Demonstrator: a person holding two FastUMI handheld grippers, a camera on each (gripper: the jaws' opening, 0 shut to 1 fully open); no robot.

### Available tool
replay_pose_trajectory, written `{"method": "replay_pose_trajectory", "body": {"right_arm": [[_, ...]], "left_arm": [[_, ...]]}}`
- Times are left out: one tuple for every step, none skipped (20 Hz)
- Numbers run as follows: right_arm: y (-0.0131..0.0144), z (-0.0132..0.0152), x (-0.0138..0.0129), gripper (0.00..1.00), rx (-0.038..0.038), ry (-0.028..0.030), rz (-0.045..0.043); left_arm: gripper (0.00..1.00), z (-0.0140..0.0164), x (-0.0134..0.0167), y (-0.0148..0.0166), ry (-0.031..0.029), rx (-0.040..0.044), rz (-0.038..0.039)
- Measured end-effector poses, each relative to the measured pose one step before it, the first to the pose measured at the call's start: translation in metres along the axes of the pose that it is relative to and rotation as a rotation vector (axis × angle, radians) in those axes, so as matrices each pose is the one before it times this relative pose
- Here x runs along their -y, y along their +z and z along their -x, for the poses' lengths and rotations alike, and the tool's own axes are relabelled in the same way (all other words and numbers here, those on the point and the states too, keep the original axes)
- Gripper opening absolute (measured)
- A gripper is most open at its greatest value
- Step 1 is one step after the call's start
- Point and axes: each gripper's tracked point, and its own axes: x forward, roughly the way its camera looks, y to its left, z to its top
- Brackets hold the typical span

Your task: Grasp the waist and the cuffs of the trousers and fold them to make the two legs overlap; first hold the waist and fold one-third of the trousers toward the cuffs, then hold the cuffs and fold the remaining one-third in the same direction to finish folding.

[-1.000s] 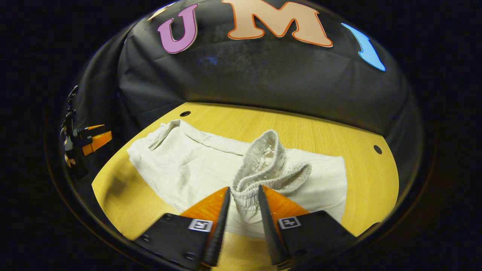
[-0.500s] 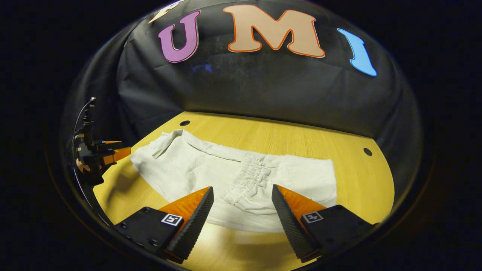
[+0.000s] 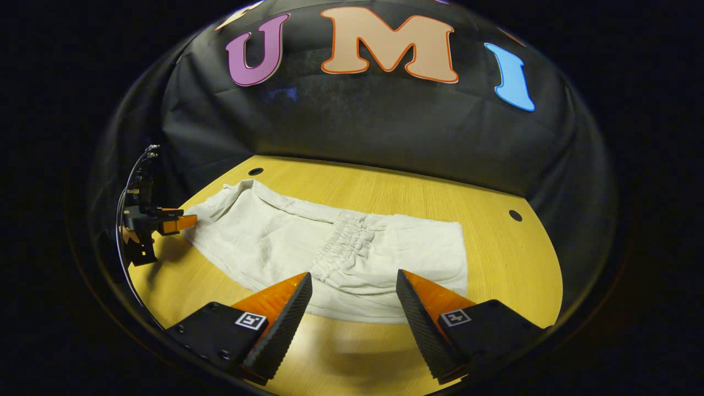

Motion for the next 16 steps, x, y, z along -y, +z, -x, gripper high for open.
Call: {"method": "replay_pose_trajectory", "body": {"right_arm": [[0.00125,0.00029,0.00152,0.97,0.00192,-0.00276,-0.00276],[0.00054,0.00073,0.00001,0.97,0.00274,-0.00125,-0.00254],[0.00132,-0.00013,0.00014,0.97,0.00240,0.00095,-0.00258],[-0.00021,-0.00049,0.00061,0.97,0.00084,0.00062,-0.00081],[0.00011,-0.00059,0.00022,0.97,-0.00080,0.00199,0.00061],[-0.00083,0.00005,-0.00051,0.99,-0.00010,0.00196,0.00051],[0.00034,-0.00032,0.00021,0.99,-0.00108,0.00323,0.00049],[-0.00069,-0.00079,-0.00027,0.99,0.00011,0.00298,0.00123],[0.00083,-0.00041,0.00151,0.99,0.00064,0.00365,0.00157],[-0.00098,0.00034,0.00066,0.99,-0.00020,0.00316,0.00207],[0.00053,0.00090,0.00151,0.99,0.00041,0.00369,0.00183],[-0.00143,0.00068,0.00157,0.99,-0.00002,0.00380,0.00214],[-0.00012,0.00102,0.00276,0.99,0.00021,0.00146,0.00011],[0.00031,0.00187,0.00145,0.99,0.00625,0.00172,-0.00109],[0.00090,0.00200,0.00274,0.97,0.00688,0.00170,-0.00398],[-0.00088,0.00284,0.00287,0.99,0.00418,0.00481,-0.00455]], "left_arm": [[0.95,0.00121,0.00090,-0.00379,0.00247,-0.01924,0.00237],[0.94,-0.00288,-0.00029,0.00191,-0.00309,0.00923,-0.00271],[0.94,-0.00083,0.00010,0.00196,-0.00230,0.00943,0.00209],[0.94,-0.00026,0.00024,-0.00351,0.00010,-0.01153,-0.00080],[0.94,0.00058,0.00063,-0.00013,-0.00040,-0.00256,0.00201],[0.95,0.00046,0.00086,0.00120,-0.00418,0.00450,0.00113],[0.90,-0.00019,0.00170,-0.00003,-0.00565,-0.00067,-0.00088],[0.85,-0.00048,0.00241,-0.00053,-0.00746,-0.00395,0.00072],[0.72,0.00042,0.00236,0.00095,-0.00366,-0.00039,0.00050],[0.65,-0.00132,0.00298,0.00122,-0.00611,0.00338,0.00230],[0.56,-0.00061,0.00423,0.00164,-0.01405,0.00503,0.00344],[0.47,-0.00050,0.00401,-0.00044,-0.01609,0.00039,0.00833],[0.24,0.00011,0.00332,0.00277,-0.00426,0.00557,0.00825],[0.15,-0.00108,0.00046,-0.00138,0.00324,-0.00459,0.00560],[0.07,-0.00007,-0.00019,0.00032,0.00689,-0.00317,0.00536],[0.06,0.00049,-0.00104,0.00151,0.00924,-0.00408,0.00995]]}}
